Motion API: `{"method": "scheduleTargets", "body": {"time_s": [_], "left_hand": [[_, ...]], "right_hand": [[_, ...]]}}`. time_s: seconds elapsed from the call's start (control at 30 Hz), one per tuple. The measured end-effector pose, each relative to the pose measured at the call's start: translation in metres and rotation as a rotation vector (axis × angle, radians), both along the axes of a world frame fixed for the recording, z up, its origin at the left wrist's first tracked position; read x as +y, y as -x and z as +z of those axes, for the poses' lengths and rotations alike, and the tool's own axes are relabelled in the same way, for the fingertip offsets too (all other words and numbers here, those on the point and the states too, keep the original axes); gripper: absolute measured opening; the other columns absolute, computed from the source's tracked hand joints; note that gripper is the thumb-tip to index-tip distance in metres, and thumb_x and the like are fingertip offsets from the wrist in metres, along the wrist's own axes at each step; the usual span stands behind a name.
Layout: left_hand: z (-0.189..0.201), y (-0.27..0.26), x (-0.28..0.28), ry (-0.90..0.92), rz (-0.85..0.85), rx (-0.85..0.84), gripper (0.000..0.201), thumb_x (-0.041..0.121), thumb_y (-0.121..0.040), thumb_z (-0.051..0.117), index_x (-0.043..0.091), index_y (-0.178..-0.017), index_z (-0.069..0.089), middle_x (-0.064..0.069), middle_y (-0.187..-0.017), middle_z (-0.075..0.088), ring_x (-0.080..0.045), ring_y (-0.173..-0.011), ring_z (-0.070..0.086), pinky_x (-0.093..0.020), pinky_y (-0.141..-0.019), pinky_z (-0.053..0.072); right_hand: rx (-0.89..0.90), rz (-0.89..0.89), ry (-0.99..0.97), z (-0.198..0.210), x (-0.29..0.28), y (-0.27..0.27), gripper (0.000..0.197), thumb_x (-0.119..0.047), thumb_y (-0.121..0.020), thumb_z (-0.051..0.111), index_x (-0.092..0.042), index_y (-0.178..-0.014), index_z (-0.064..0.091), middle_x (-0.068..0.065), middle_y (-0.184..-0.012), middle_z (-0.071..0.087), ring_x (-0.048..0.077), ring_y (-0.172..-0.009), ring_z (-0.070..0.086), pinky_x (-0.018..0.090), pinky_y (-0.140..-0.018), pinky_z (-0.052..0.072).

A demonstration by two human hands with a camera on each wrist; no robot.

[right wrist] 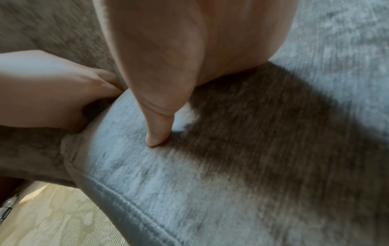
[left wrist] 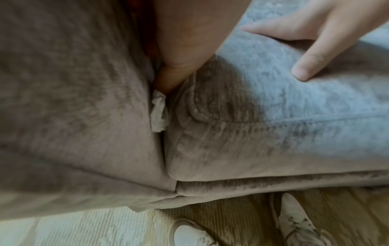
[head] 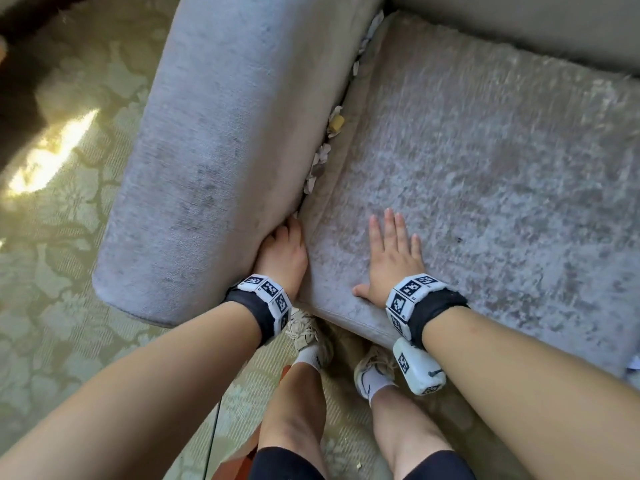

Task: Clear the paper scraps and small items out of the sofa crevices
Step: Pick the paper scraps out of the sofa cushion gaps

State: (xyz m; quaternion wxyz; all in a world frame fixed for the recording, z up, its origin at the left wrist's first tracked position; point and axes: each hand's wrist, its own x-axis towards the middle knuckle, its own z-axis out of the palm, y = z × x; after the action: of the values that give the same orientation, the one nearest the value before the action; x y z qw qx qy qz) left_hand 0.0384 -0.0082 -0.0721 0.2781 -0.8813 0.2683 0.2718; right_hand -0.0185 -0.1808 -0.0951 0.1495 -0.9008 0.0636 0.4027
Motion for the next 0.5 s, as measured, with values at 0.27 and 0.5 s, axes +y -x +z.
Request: {"method": "scheduleTargets", "body": {"time_s": [0.27, 0.5], "left_hand": [[0.004, -0.008, -0.01, -0.093, -0.062, 0.035, 0.044, 0.002, -0.087, 0.03, 0.013, -0.105, 0.069, -0.007, -0.116, 0.058, -0.025, -0.104, 0.056, -0.029, -0.064, 0.037], [0.021, -0.011, -0.014, 0.076, 0.113, 0.038, 0.031, 0.002, -0.092, 0.04, 0.001, -0.115, 0.06, -0.012, -0.121, 0.051, -0.03, -0.104, 0.057, -0.035, -0.063, 0.038]], "right_hand": [[0.013, 0.023, 0.002, 0.002, -0.003, -0.001, 0.13, -0.064, -0.075, 0.065, -0.016, -0.146, -0.032, 0.01, -0.151, -0.04, 0.028, -0.141, -0.034, 0.049, -0.118, -0.012], [-0.005, 0.03, 0.022, 0.005, -0.002, -0.001, 0.13, -0.066, -0.074, 0.065, -0.015, -0.147, -0.03, 0.01, -0.152, -0.039, 0.029, -0.141, -0.033, 0.048, -0.116, -0.012]]}}
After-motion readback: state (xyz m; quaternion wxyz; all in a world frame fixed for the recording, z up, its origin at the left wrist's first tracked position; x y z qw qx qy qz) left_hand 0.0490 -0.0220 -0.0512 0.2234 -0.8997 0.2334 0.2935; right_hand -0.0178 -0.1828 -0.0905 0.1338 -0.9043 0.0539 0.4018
